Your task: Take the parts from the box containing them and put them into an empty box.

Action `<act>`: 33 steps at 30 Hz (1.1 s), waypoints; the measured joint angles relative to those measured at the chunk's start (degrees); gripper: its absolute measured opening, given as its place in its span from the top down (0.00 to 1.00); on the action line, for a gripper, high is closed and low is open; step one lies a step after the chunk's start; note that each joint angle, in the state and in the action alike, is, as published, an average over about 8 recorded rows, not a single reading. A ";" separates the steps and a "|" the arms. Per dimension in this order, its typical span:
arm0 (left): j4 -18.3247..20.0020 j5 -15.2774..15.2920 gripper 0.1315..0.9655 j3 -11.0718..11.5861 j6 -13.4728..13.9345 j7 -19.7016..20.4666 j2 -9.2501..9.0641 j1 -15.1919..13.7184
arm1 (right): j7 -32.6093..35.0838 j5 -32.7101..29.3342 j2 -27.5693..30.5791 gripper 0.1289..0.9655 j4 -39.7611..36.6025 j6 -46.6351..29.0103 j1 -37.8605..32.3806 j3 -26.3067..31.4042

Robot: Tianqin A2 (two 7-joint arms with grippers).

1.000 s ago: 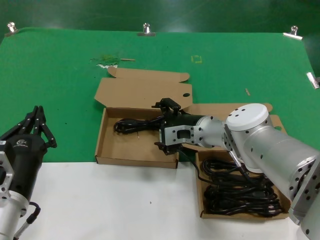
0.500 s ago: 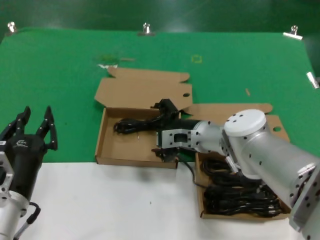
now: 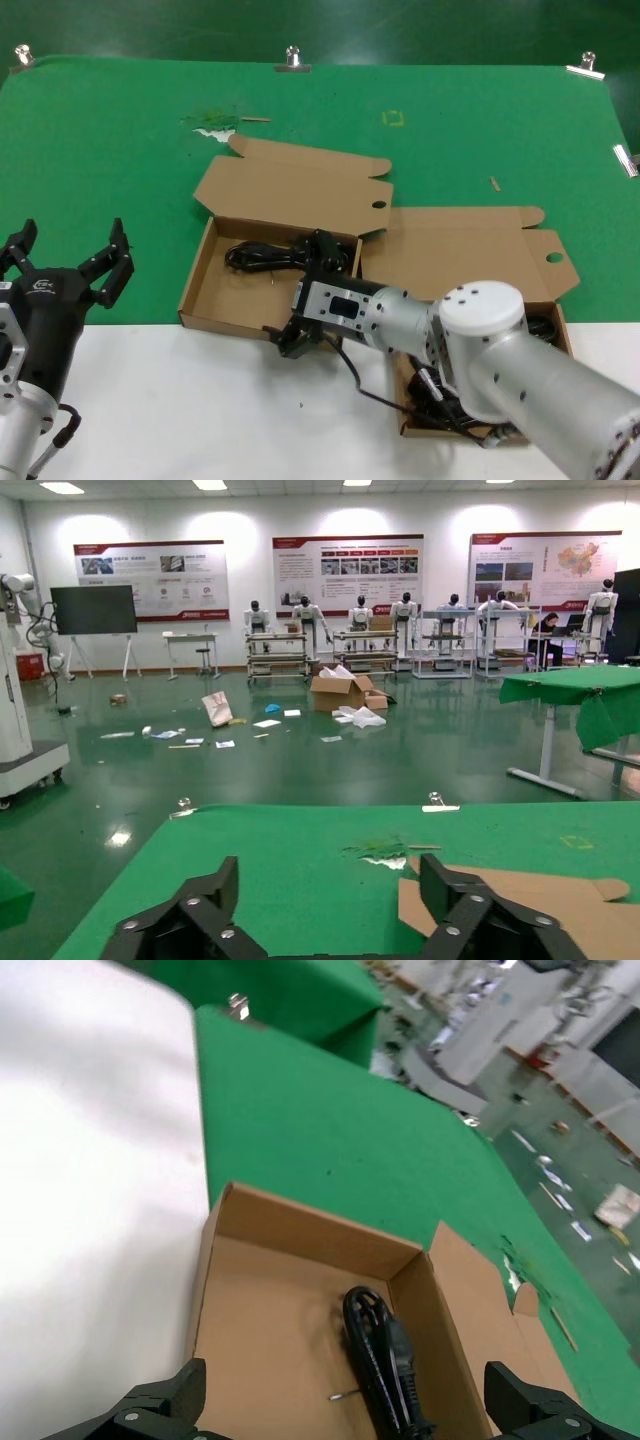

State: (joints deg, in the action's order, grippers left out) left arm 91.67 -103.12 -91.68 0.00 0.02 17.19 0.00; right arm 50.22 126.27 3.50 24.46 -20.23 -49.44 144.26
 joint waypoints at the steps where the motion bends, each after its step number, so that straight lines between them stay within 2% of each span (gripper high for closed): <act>1: 0.00 0.00 0.46 0.00 0.00 0.00 0.00 0.00 | -0.85 -0.39 0.23 0.00 1.14 0.34 0.84 -0.89; 12: 0.00 0.00 0.18 0.00 0.00 0.00 0.00 0.00 | -10.07 -4.64 2.74 0.00 13.45 4.06 9.90 -10.53; 16: 0.00 0.00 0.18 0.00 0.00 0.00 0.00 0.00 | -13.44 -6.20 3.66 0.00 17.97 5.42 13.22 -14.06; 24: 0.00 -0.01 0.05 0.00 0.00 0.00 0.00 0.00 | -20.19 -9.31 5.50 0.00 27.00 8.13 19.86 -21.13; 33: 0.00 -0.01 0.00 0.00 0.00 -0.02 0.00 0.00 | -27.72 -12.79 7.56 0.00 37.13 11.18 27.31 -29.06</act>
State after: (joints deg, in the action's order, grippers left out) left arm 91.67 -103.13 -91.68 0.00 0.00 17.19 0.00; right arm 22.51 113.48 11.07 61.58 -9.05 -22.13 115.20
